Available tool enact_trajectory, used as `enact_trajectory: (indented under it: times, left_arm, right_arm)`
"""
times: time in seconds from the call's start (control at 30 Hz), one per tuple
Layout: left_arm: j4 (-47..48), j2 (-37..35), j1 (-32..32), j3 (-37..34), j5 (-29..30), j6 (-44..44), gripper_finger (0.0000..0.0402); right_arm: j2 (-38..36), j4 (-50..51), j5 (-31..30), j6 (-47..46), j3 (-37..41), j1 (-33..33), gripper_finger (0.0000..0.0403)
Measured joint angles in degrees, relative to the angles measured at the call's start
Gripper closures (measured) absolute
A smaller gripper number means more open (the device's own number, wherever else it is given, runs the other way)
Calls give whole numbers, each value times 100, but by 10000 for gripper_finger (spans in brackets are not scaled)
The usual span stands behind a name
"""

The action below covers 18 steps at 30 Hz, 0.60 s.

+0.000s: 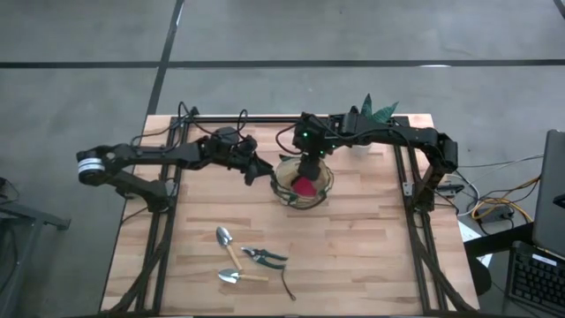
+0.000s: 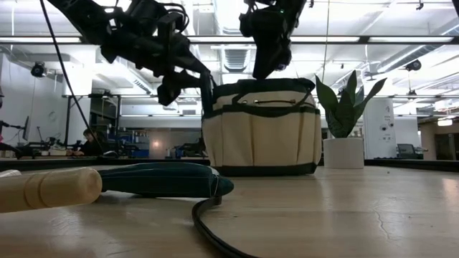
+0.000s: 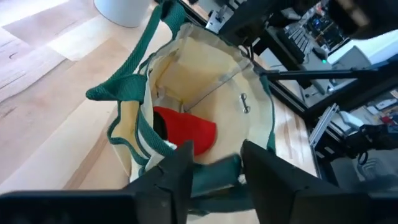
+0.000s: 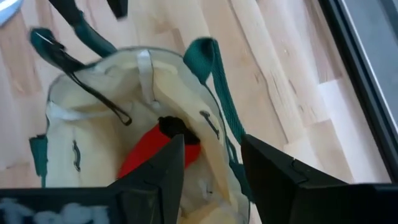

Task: Pick & Place Garden tools in Gardening bag
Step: Put the top pruner into the left bag pocket, then adjust the bag

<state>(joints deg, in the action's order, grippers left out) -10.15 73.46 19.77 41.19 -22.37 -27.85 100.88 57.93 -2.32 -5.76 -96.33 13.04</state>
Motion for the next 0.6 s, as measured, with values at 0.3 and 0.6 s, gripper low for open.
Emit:
enact_trajectory:
  times: [0.3,0.6]
  left_arm:
    - [-35,-123,13,39,195,101,232]
    - [-105,-270,-52,296,121,182,232]
  right_arm:
    - [-20,312,-1,0,2,0,248]
    - [-107,643,-21,203,2,29,249]
